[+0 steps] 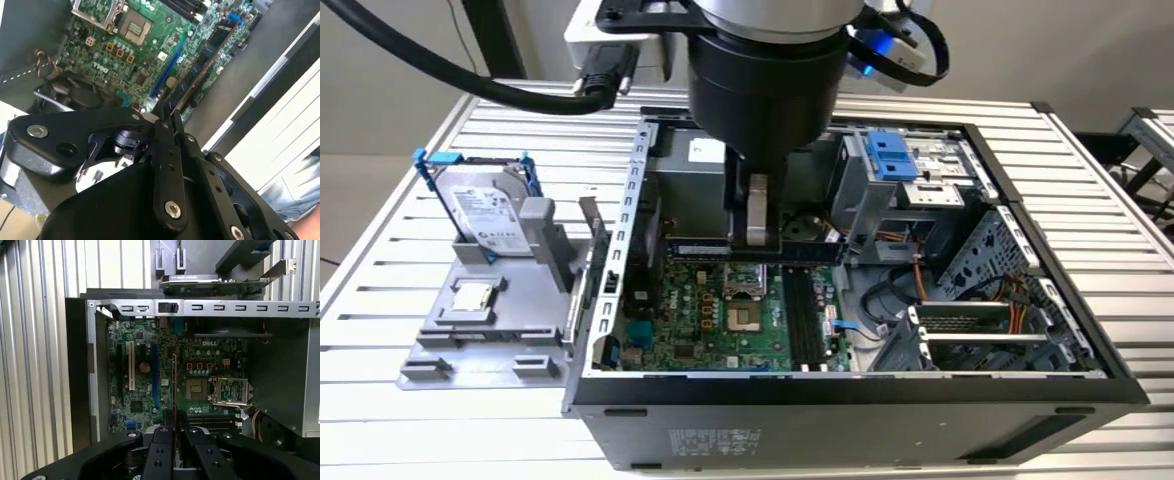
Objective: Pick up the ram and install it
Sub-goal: 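Pick up the ram and move it above insertion slot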
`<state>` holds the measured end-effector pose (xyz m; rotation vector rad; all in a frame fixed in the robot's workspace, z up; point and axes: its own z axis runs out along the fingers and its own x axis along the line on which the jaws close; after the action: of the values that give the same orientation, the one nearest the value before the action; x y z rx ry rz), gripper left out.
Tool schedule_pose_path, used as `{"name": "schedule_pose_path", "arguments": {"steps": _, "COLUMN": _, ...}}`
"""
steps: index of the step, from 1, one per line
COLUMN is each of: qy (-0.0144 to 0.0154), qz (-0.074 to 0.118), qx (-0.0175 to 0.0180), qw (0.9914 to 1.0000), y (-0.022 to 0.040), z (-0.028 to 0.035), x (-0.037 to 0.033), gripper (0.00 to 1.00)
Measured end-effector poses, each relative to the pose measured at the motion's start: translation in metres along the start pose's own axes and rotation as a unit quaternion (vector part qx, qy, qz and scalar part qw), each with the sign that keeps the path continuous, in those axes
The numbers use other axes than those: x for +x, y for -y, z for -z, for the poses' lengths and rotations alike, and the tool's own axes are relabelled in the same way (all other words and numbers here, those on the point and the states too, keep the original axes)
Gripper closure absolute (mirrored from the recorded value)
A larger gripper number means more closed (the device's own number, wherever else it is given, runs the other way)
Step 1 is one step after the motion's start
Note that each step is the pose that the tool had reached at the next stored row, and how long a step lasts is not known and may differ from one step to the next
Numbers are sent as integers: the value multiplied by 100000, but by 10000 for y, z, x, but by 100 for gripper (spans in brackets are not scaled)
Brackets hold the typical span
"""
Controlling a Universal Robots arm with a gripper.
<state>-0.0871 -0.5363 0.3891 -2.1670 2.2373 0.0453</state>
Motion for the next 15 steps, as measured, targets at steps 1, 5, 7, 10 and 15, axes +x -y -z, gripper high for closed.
{"name": "schedule_pose_path", "arguments": {"steps": 1, "qy": -1, "qz": 0, "qx": -1, "qw": 100000, "y": 32, "z": 0, "x": -1, "gripper": 100}}
{"name": "schedule_pose_path", "arguments": {"steps": 5, "qy": 1, "qz": 2, "qx": 1, "qw": 100000, "y": 163, "z": 0, "x": -5, "gripper": 100}}
{"name": "schedule_pose_path", "arguments": {"steps": 7, "qy": -2, "qz": -2, "qx": 0, "qw": 100000, "y": 229, "z": 0, "x": -7, "gripper": 100}}
{"name": "schedule_pose_path", "arguments": {"steps": 10, "qy": 0, "qz": 3, "qx": -1, "qw": 100000, "y": 326, "z": 0, "x": -11, "gripper": 100}}
{"name": "schedule_pose_path", "arguments": {"steps": 15, "qy": -3, "qz": -2, "qx": -16, "qw": 100000, "y": 483, "z": 1, "x": -15, "gripper": 100}}
